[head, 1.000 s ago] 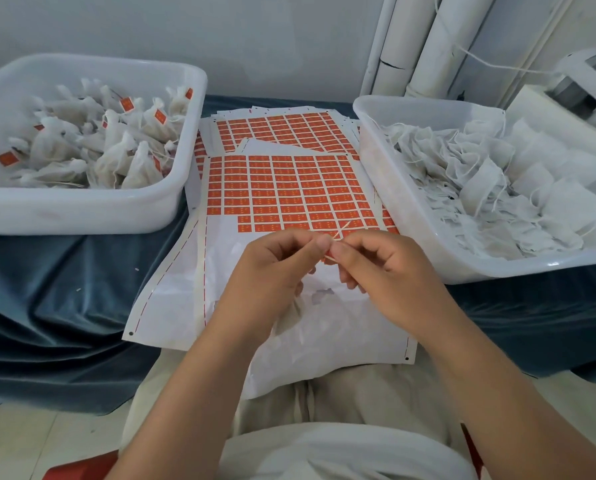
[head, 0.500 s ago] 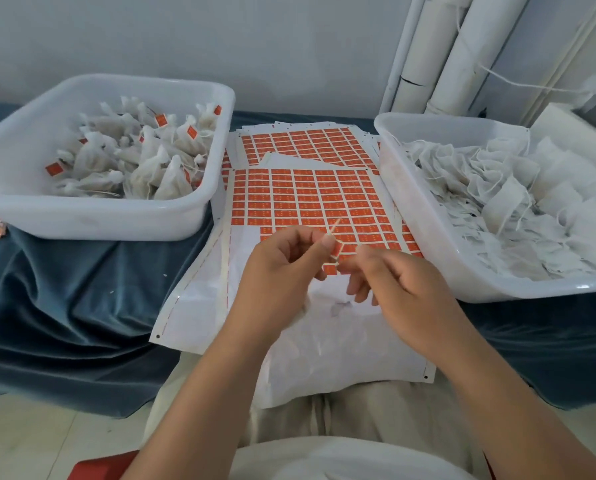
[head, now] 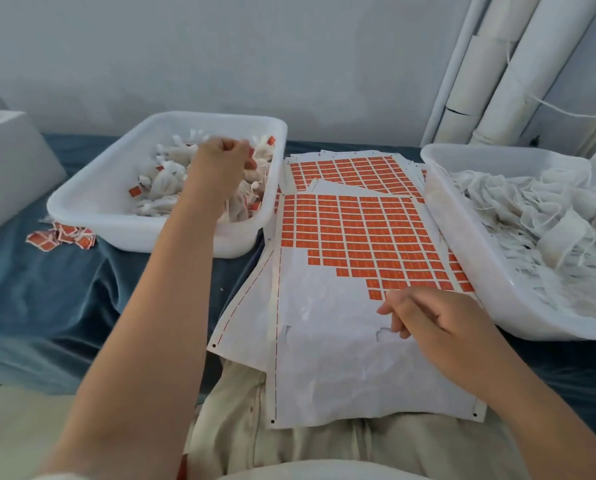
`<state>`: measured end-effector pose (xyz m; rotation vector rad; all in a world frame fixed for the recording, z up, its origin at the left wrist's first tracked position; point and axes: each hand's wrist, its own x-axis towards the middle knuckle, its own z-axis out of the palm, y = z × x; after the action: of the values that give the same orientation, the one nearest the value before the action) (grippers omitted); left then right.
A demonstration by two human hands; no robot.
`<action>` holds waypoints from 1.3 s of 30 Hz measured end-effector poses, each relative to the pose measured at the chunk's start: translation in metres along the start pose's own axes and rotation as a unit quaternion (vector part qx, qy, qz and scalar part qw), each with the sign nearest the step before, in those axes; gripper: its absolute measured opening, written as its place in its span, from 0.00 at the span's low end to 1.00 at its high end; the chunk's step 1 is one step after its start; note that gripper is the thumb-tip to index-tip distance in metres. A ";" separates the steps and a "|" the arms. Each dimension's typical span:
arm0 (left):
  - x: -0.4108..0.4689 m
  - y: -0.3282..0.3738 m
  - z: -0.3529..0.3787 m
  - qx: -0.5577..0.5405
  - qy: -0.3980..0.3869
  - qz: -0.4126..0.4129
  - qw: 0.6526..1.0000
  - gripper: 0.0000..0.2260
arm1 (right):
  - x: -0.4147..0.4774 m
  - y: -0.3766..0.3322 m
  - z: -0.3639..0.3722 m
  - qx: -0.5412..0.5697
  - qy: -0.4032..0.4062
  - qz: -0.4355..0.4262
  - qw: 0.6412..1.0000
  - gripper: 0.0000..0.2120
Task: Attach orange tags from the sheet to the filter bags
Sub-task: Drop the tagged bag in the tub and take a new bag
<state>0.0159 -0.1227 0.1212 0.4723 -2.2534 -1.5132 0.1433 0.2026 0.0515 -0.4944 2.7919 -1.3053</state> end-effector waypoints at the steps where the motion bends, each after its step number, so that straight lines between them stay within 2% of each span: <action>1: 0.008 -0.004 0.003 0.041 -0.021 -0.025 0.999 0.11 | 0.000 0.000 0.001 -0.013 -0.004 -0.005 1.000 0.23; 3: 0.018 -0.012 0.010 0.200 -0.076 -0.001 0.977 0.14 | 0.000 0.000 0.000 -0.038 -0.009 -0.023 0.999 0.24; 4: 0.020 -0.015 0.013 0.208 -0.083 0.004 0.975 0.15 | 0.000 0.001 0.000 -0.046 -0.010 -0.030 0.998 0.24; 8: 0.013 -0.022 0.014 0.256 -0.010 0.085 0.963 0.16 | 0.000 0.003 -0.010 -0.064 0.000 -0.054 0.997 0.23; 11: 0.002 -0.014 0.010 0.226 0.033 0.140 0.963 0.18 | 0.000 0.002 -0.031 -0.073 0.030 -0.062 0.995 0.16; 14: -0.025 0.002 0.007 0.168 0.077 0.196 0.963 0.14 | -0.001 0.001 -0.058 -0.018 0.089 -0.044 0.995 0.13; 16: -0.052 0.012 0.009 0.122 0.071 0.215 0.966 0.10 | -0.002 0.001 -0.072 0.018 0.126 -0.034 0.991 0.12; 18: -0.081 0.018 0.013 0.076 0.034 0.224 0.971 0.10 | 0.000 0.007 -0.086 -0.045 0.182 -0.033 0.982 0.14; 20: -0.109 0.019 0.021 0.034 -0.035 0.209 0.977 0.12 | 0.007 0.023 -0.110 -0.104 0.233 0.013 0.967 0.14; 21: -0.120 0.016 0.027 0.016 -0.071 0.198 0.978 0.13 | 0.012 0.032 -0.124 -0.121 0.226 0.052 0.965 0.14; 25: -0.148 -0.001 0.055 -0.012 -0.171 0.147 0.974 0.14 | 0.038 0.073 -0.170 -0.187 0.099 0.223 0.952 0.13; 27: -0.157 -0.013 0.070 -0.008 -0.189 0.115 0.975 0.13 | 0.048 0.089 -0.178 -0.172 0.111 0.252 0.946 0.17; 30: -0.168 -0.026 0.084 -0.001 -0.215 0.086 0.973 0.16 | 0.051 0.102 -0.177 -0.139 0.189 0.244 0.941 0.17; 32: -0.171 -0.027 0.086 0.000 -0.231 0.092 0.968 0.13 | 0.047 0.105 -0.174 -0.157 0.228 0.220 0.935 0.15; 36: -0.172 -0.027 0.085 -0.018 -0.245 0.088 0.965 0.13 | 0.035 0.090 -0.171 -0.148 0.316 0.109 0.931 0.09; 39: -0.175 -0.026 0.086 -0.017 -0.246 0.086 0.965 0.17 | 0.026 0.059 -0.163 -0.118 0.335 0.020 0.935 0.09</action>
<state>0.1278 0.0197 0.0451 -0.1302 -2.5402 -1.7155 0.0781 0.3518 0.1166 0.0337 3.5081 -1.3293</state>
